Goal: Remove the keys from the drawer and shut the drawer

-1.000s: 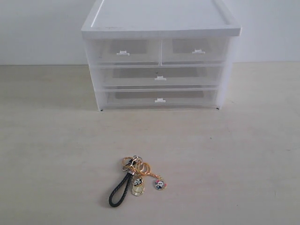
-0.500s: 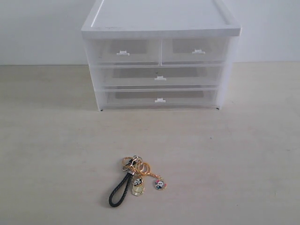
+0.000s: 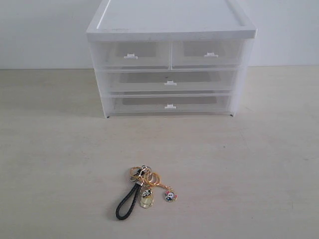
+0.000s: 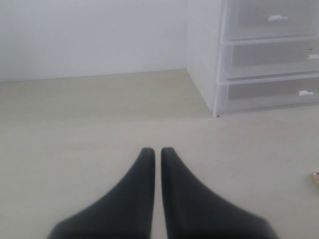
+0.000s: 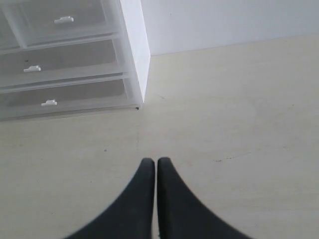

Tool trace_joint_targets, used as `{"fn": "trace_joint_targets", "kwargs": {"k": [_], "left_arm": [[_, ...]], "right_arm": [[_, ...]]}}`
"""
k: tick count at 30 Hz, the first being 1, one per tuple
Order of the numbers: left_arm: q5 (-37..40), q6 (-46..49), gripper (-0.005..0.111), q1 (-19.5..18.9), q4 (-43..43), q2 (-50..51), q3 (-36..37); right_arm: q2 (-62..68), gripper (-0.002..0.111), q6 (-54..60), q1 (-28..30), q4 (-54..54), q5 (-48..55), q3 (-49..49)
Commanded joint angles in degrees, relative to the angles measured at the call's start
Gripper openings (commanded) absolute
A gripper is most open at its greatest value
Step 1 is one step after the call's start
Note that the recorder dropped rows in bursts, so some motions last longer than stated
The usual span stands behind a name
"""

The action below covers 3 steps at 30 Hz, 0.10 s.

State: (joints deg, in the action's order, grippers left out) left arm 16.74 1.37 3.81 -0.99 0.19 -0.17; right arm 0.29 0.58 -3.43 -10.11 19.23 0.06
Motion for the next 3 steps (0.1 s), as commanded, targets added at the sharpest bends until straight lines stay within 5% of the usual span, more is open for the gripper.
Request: {"fn": "trace_joint_targets", "kwargs": {"k": [1,3], "left_arm": [[-0.44,0.14,0.004,-0.24,0.16,-0.19,0.17],[-0.44,0.14,0.004,-0.24,0.16,-0.19,0.17]], "right_arm": [[-0.29,0.000,-0.12,0.35,-0.07,-0.31,-0.06],[-0.29,0.000,-0.12,0.35,-0.07,-0.31,-0.06]]}}
